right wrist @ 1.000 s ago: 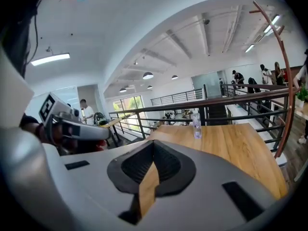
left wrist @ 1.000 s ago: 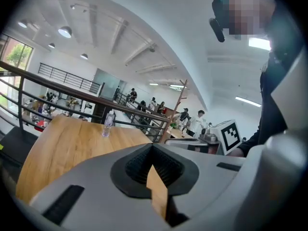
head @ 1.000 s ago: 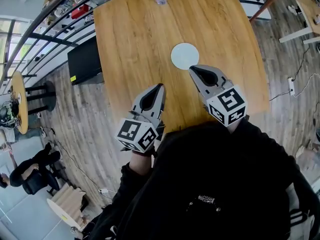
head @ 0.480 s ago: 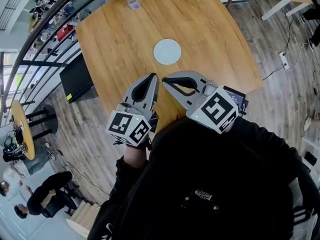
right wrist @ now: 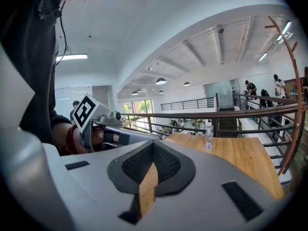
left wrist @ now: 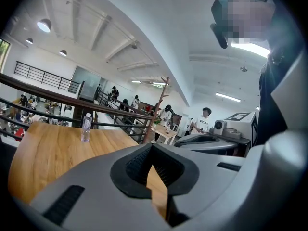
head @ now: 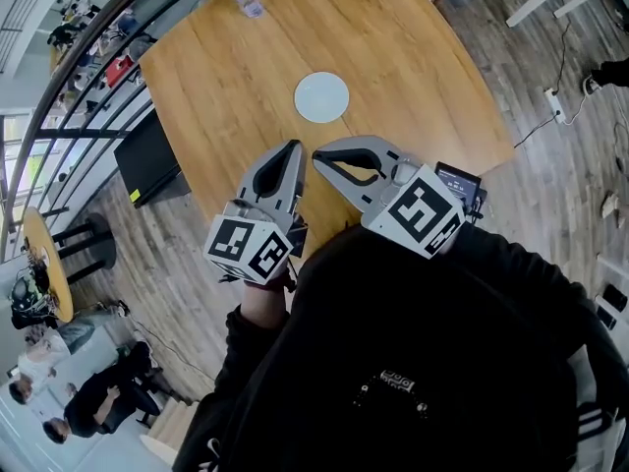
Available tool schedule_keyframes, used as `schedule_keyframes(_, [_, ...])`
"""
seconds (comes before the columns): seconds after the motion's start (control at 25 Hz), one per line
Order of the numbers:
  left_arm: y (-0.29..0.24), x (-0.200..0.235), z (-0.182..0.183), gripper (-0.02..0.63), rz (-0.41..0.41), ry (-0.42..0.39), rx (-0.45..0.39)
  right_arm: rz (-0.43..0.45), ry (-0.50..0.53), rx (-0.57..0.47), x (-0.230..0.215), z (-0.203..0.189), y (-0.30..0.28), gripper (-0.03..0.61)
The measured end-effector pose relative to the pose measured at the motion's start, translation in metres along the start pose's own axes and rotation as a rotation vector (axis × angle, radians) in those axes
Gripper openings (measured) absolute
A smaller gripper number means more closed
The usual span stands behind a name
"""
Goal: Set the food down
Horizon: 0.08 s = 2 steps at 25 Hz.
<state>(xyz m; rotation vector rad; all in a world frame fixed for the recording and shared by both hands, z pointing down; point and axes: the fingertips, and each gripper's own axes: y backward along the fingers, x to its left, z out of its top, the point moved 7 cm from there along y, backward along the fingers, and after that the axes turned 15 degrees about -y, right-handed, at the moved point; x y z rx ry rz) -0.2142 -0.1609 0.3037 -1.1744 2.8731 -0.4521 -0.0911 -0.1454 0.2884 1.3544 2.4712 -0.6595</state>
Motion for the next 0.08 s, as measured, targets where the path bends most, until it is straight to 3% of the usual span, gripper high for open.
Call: schedule_keyframes(0.08, [0.0003,0.0013,-0.0024,-0.002,0.002,0.004,0.001,0.001,0.004,0.001,-0.0009,-0.0018,-0.0008,0.018])
